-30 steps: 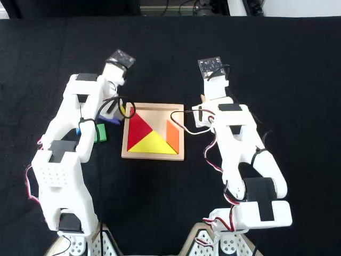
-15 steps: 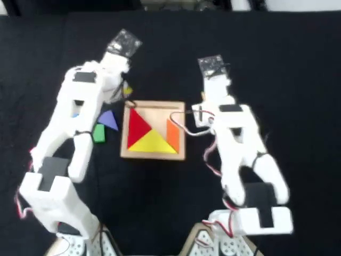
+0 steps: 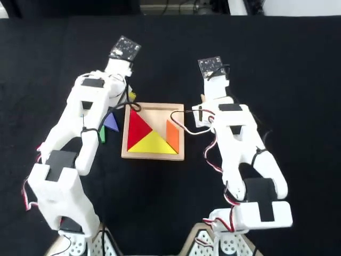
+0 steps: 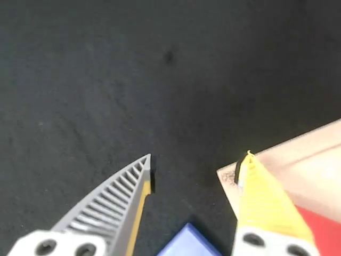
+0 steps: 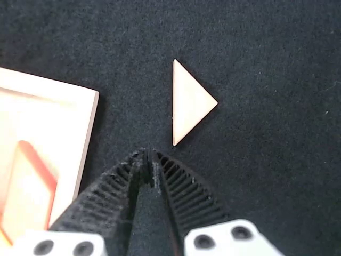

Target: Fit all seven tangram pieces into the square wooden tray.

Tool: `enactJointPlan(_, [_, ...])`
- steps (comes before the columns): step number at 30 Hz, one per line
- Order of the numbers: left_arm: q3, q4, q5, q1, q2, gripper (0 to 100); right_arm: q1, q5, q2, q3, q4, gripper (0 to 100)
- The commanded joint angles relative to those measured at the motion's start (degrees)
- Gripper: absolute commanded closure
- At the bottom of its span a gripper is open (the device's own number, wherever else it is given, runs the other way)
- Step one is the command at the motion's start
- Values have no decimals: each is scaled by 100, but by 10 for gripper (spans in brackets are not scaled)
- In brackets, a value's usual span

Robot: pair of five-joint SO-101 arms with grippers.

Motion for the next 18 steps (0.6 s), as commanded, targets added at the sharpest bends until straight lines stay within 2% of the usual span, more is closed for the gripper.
enactJointPlan(1, [110,-167,62,101,-9,731,62,35,-31,-198,-70,987])
enactJointPlan(8, [145,-853,79,84,642,733,62,35,-31,-198,-70,987])
enactJointPlan(18, [365,-668,35,-22,571,733,62,35,-31,-198,-70,987])
